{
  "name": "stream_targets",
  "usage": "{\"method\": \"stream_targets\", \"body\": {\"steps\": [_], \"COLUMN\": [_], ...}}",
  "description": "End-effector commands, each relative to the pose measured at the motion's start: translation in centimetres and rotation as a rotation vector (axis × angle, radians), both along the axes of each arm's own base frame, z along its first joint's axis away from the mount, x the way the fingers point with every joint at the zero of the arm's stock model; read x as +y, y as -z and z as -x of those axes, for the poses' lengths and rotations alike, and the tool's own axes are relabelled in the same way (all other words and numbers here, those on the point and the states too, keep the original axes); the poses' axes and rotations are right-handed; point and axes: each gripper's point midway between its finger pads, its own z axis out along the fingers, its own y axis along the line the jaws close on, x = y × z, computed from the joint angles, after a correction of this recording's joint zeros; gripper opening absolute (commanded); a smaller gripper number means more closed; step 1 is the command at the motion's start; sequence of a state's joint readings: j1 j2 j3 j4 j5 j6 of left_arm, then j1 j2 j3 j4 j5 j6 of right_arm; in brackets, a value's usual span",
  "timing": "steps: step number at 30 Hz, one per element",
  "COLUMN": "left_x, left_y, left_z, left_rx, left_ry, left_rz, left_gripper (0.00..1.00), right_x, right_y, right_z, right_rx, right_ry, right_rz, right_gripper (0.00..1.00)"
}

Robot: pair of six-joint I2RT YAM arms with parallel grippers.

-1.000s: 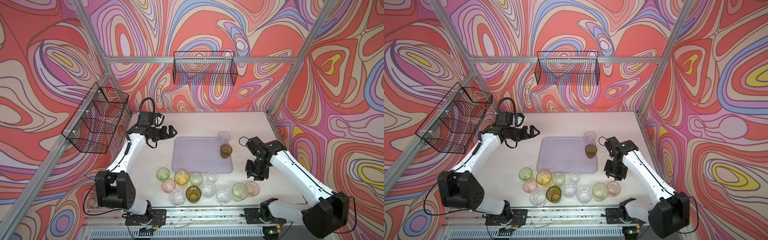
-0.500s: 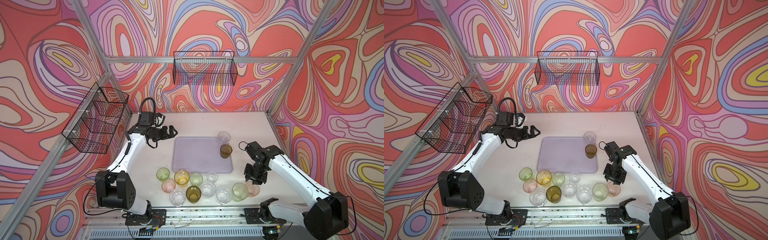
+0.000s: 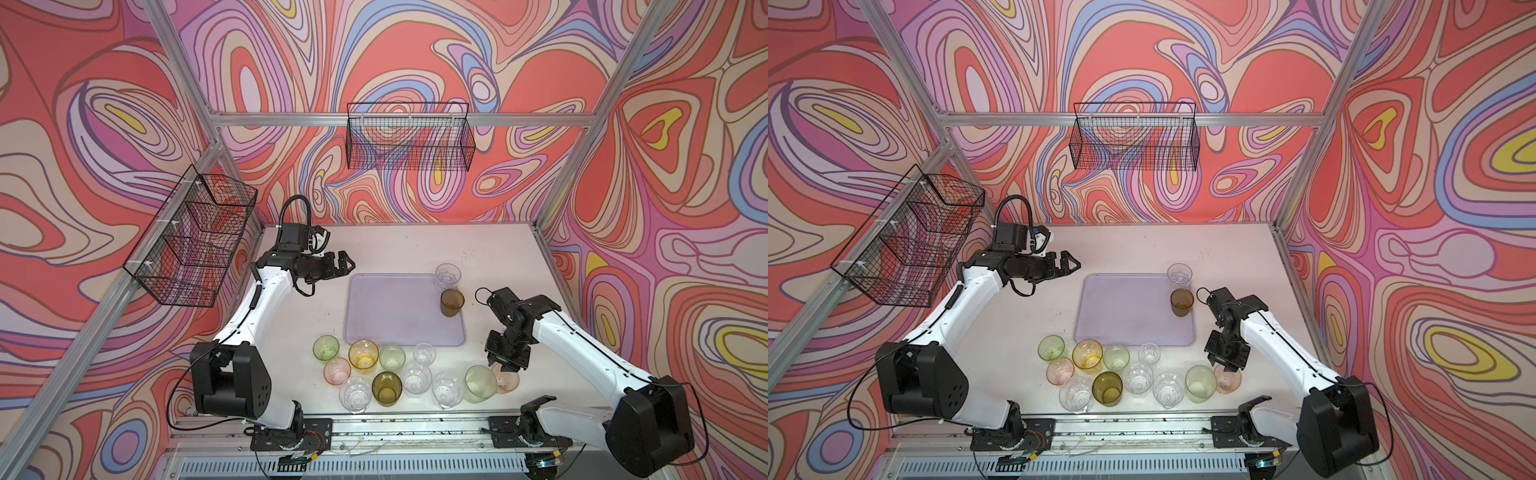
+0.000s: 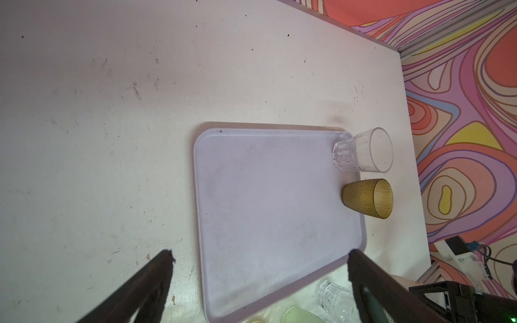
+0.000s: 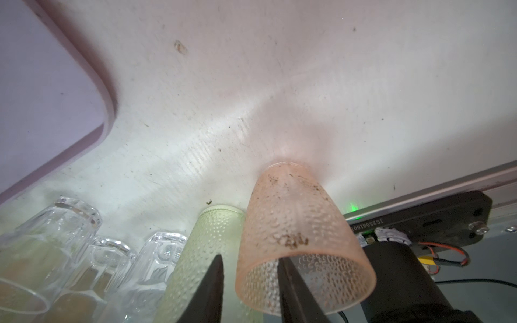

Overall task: Place the glasses into the tray
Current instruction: Pick up the glass from the bottom-right of the table.

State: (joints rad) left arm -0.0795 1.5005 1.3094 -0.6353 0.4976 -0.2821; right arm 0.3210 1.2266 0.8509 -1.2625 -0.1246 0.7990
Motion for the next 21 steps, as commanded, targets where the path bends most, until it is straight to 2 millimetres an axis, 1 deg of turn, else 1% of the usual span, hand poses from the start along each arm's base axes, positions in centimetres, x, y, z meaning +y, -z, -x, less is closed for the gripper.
{"method": "stream_targets", "body": {"steps": [1, 5, 9, 11, 15, 21], "left_x": [-0.1, -0.1, -0.1, -0.1, -0.1, -0.1], "left_y": [-0.8, -0.8, -0.9, -0.8, -0.8, -0.7], "left_z": [0.0, 0.0, -0.1, 0.0, -0.1, -0.1], "left_rx": [-0.011, -0.01, -0.013, -0.012, -0.01, -0.007], "left_ry": [0.008, 0.008, 0.008, 0.008, 0.008, 0.008], "left_rz": [-0.004, -0.002, -0.004, -0.004, -0.004, -0.006], "left_gripper": [1.0, 1.0, 1.0, 1.0, 1.0, 1.0], "right_x": [0.0, -0.1, -0.3, -0.4, -0.7, -0.7], "right_y": [0.6, 0.6, 0.9, 1.0, 0.6, 0.3], "right_z": [-0.5, -0.8, -0.9, -0.9, -1.1, -1.5], "right_rx": [-0.006, -0.01, 0.0, 0.004, -0.008, -0.017], "right_ry": [0.004, -0.004, -0.016, -0.023, -0.03, -0.045], "right_rz": [0.007, 0.015, 0.03, 0.038, 0.056, 0.06], "right_gripper": [0.32, 0.28, 0.21, 0.2, 0.14, 0.08]}}
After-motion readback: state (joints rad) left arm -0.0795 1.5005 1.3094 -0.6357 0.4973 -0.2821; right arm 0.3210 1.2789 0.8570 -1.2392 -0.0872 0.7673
